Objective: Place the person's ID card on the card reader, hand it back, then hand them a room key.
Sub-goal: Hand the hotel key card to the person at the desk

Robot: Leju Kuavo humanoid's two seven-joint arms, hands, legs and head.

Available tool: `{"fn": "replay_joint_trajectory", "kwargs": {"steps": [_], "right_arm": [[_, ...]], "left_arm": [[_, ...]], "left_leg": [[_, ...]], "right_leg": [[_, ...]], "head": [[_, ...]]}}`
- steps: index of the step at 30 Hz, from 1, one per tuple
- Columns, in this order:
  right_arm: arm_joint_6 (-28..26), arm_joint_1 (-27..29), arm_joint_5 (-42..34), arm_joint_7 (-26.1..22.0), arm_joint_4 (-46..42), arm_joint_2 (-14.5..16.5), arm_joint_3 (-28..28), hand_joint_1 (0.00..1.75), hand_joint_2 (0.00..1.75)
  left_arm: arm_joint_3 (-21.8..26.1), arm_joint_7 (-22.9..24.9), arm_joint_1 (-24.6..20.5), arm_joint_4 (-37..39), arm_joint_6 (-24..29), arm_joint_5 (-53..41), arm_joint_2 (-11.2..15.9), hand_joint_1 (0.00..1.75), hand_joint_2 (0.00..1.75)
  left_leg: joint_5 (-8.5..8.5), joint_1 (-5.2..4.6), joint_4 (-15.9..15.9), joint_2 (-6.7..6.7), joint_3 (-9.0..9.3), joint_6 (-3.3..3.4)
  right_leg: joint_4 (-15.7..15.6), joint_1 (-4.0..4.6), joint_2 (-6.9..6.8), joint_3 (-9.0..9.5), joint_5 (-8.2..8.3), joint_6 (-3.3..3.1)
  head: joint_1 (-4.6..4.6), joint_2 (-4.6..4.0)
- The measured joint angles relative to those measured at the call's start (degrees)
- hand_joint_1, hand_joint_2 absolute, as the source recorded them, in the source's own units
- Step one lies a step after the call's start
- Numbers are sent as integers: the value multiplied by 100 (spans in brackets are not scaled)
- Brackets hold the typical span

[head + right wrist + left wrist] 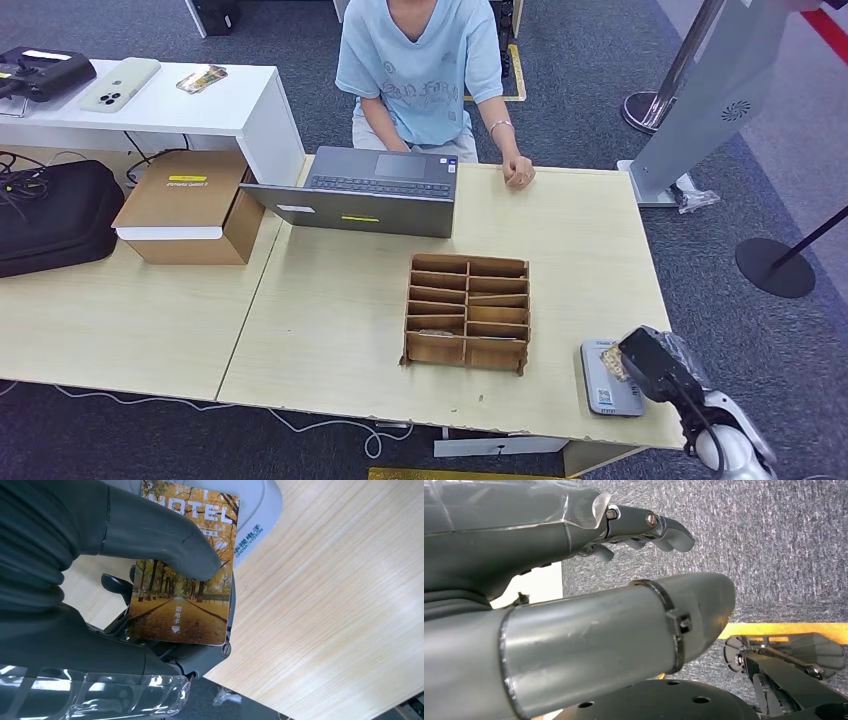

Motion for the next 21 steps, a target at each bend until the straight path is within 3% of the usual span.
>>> {"fn": "replay_joint_trajectory", "kwargs": {"steps": [21], "right_arm": [[-328, 441, 308, -168, -1092, 4, -417, 175, 175]], "left_arm": [[92, 0, 0, 0, 21, -37, -11, 0, 0]], "left_leg": [[-2, 0, 0, 0, -3, 3]], "right_leg": [[0, 0, 0, -4, -1, 0]], "head": [[-1, 0]]}}
